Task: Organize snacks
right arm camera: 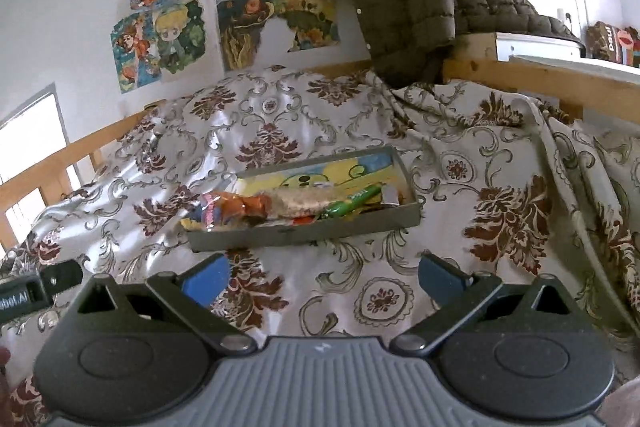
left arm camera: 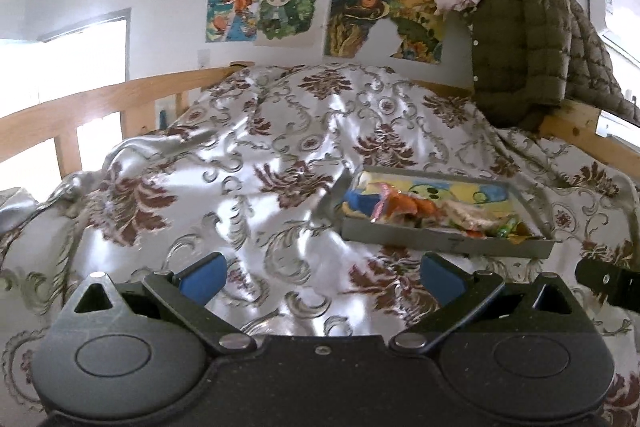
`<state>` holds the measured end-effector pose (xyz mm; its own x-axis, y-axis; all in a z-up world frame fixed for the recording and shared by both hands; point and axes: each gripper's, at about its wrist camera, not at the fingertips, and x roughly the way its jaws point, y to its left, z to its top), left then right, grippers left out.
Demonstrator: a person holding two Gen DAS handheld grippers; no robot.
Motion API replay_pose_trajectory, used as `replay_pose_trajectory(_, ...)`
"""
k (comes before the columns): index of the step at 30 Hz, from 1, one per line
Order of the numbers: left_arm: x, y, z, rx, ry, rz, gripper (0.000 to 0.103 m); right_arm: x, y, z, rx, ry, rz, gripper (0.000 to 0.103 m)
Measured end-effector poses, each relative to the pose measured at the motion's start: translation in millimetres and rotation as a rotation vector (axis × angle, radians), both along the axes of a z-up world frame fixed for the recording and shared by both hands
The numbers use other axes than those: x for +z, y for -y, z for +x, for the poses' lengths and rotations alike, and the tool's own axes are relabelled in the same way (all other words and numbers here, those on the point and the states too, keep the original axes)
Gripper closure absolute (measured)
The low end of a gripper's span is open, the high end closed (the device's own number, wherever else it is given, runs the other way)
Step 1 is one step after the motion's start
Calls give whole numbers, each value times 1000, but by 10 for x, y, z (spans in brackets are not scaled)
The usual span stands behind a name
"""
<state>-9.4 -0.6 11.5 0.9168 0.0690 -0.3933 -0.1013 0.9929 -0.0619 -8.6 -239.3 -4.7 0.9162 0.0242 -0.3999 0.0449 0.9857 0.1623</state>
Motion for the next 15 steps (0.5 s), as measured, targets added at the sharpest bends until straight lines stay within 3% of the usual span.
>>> replay_pose_trajectory(8, 36, -21, -83, 10, 18, 11, 1, 7, -22, -48, -8, -6, -21, 0)
replay_pose_trajectory(15, 12, 5, -55, 15, -10, -5, 1, -1, -104, -77, 18, -17, -102, 0)
